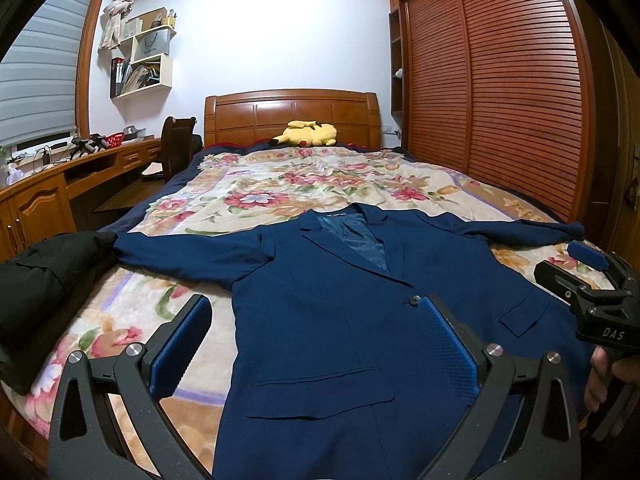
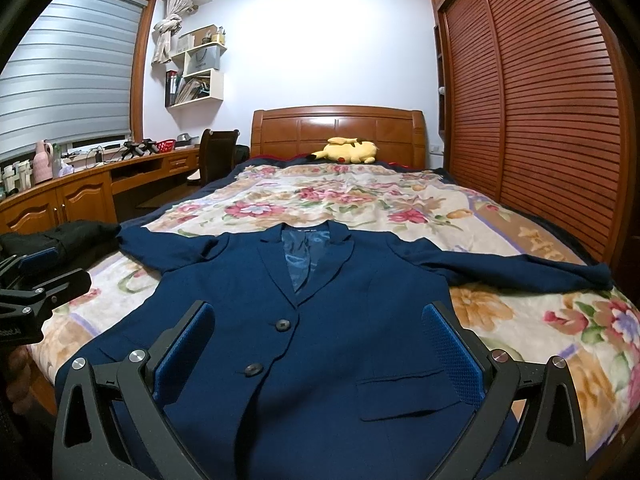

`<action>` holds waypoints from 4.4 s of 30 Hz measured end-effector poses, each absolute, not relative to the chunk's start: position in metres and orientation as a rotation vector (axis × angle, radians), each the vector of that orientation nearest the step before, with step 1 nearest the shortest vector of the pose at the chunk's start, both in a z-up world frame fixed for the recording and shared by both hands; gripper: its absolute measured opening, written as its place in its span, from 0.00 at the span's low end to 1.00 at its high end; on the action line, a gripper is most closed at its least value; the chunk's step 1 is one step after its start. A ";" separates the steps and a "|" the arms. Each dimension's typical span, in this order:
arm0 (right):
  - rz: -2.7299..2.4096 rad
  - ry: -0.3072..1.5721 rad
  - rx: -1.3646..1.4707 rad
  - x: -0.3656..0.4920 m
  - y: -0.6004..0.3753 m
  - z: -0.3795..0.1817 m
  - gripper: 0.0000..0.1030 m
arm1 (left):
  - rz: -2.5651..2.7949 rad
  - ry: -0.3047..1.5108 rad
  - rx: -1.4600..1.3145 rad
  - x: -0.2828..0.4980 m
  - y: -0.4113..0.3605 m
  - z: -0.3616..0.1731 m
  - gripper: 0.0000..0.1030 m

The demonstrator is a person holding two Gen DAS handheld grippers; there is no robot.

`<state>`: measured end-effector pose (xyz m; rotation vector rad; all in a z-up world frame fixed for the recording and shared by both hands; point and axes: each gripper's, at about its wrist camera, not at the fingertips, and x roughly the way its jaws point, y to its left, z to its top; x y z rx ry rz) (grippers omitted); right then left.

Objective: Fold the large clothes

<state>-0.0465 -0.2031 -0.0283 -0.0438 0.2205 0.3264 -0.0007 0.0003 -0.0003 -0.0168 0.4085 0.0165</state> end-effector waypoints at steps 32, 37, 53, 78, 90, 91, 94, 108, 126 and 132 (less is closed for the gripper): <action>0.359 0.227 -0.055 -0.040 -0.199 -0.026 1.00 | 0.042 0.451 -0.011 0.003 0.014 -0.012 1.00; 0.362 0.257 -0.088 -0.021 -0.189 -0.026 1.00 | 0.062 0.471 -0.026 0.009 0.033 -0.017 1.00; 0.489 0.228 -0.118 0.030 -0.141 -0.005 1.00 | 0.132 0.523 -0.009 0.057 0.107 -0.010 1.00; 0.581 0.350 -0.132 0.151 -0.094 -0.005 0.99 | 0.191 0.763 -0.111 0.217 0.241 -0.053 1.00; 0.596 0.400 -0.144 0.156 -0.086 -0.005 0.99 | 0.261 0.888 -0.287 0.265 0.289 -0.086 0.78; 0.598 0.403 -0.144 0.156 -0.086 -0.005 0.99 | 0.267 0.899 -0.314 0.266 0.294 -0.091 0.78; 0.594 0.402 -0.144 0.157 -0.085 -0.005 0.99 | 0.295 0.927 -0.340 0.266 0.304 -0.103 0.78; 0.586 0.386 -0.171 0.157 -0.107 0.007 0.99 | 0.252 0.886 -0.314 0.284 0.285 -0.081 0.05; 0.512 0.414 -0.118 0.159 -0.163 0.010 0.99 | -0.076 0.740 0.051 0.220 0.085 0.017 0.08; 0.541 0.428 -0.154 0.149 -0.165 0.008 0.99 | -0.076 0.676 0.098 0.181 0.075 0.023 0.53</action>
